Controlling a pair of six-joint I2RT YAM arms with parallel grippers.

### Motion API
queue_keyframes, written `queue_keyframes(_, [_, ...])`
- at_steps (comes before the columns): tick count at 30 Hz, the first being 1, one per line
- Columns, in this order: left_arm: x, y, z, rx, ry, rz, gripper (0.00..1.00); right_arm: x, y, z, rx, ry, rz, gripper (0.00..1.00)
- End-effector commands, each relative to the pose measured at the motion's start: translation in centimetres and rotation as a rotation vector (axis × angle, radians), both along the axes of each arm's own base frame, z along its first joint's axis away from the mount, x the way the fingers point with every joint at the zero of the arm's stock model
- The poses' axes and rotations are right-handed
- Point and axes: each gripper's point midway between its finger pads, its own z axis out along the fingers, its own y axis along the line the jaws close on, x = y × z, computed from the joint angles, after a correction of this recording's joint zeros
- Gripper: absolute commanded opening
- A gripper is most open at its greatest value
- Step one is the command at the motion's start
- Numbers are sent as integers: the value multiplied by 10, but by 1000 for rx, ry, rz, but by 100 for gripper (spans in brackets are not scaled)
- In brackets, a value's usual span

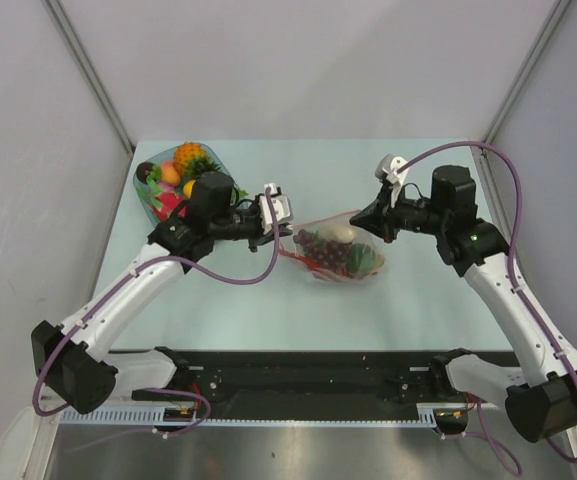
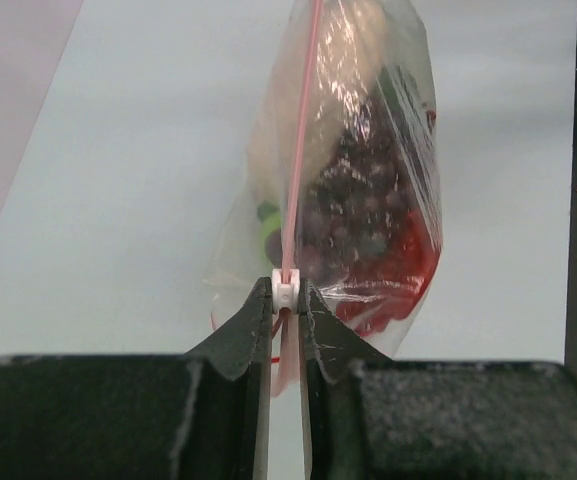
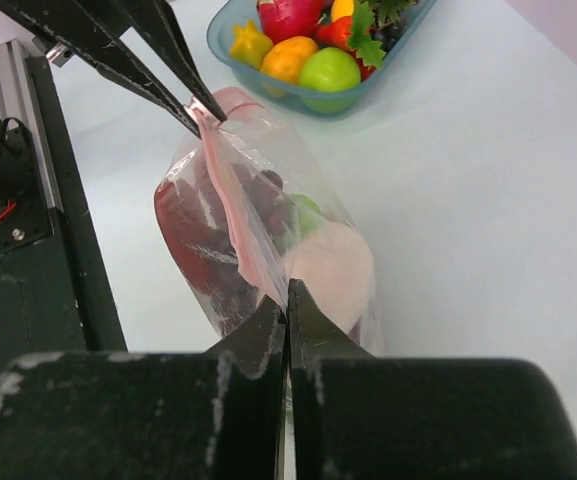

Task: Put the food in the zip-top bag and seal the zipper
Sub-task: Zip the zipper food storage bag at the center of the board, then place the zipper food storage bag at the center of the board.

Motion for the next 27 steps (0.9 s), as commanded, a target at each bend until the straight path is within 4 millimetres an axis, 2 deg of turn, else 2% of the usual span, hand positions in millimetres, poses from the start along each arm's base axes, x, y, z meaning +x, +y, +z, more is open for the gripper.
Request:
queue_keyframes(1, [5,40,-26,101,36,94,15,8,-22,52,66,-163,-89,0])
queue_keyframes(5, [8,55,-36,135,37,118,15,11,-35,51,54,-161,-130,0])
queue_keyframes(10, [14,71,-38,162,29,143,15,16,-50,50,41,-167,-183,0])
queue_keyframes(16, [16,69,-29,151,7,130,13,21,-54,48,30,-181,-197,0])
queue_keyframes(18, [24,64,-16,111,-5,145,10,27,-53,47,24,-188,-196,0])
queue_keyframes(19, [31,61,-16,102,7,157,9,31,-53,49,23,-208,-198,0])
queue_keyframes(20, [42,56,0,57,-12,187,8,39,-53,44,15,-206,-200,0])
queue_keyframes(22, [63,48,4,42,-5,214,5,54,-54,52,9,-263,-218,0])
queue_keyframes(23, [73,44,23,8,-22,232,3,65,-54,49,0,-268,-222,0])
queue_keyframes(24, [84,42,29,-3,-30,254,2,75,-53,58,-2,-323,-222,0])
queue_keyframes(25, [98,37,27,-6,-26,266,2,83,-53,61,-1,-340,-228,0])
queue_keyframes(26, [109,34,49,-35,-62,279,1,91,-53,65,0,-357,-237,0])
queue_keyframes(27, [117,33,56,-40,-80,292,0,106,-51,70,3,-380,-239,0])
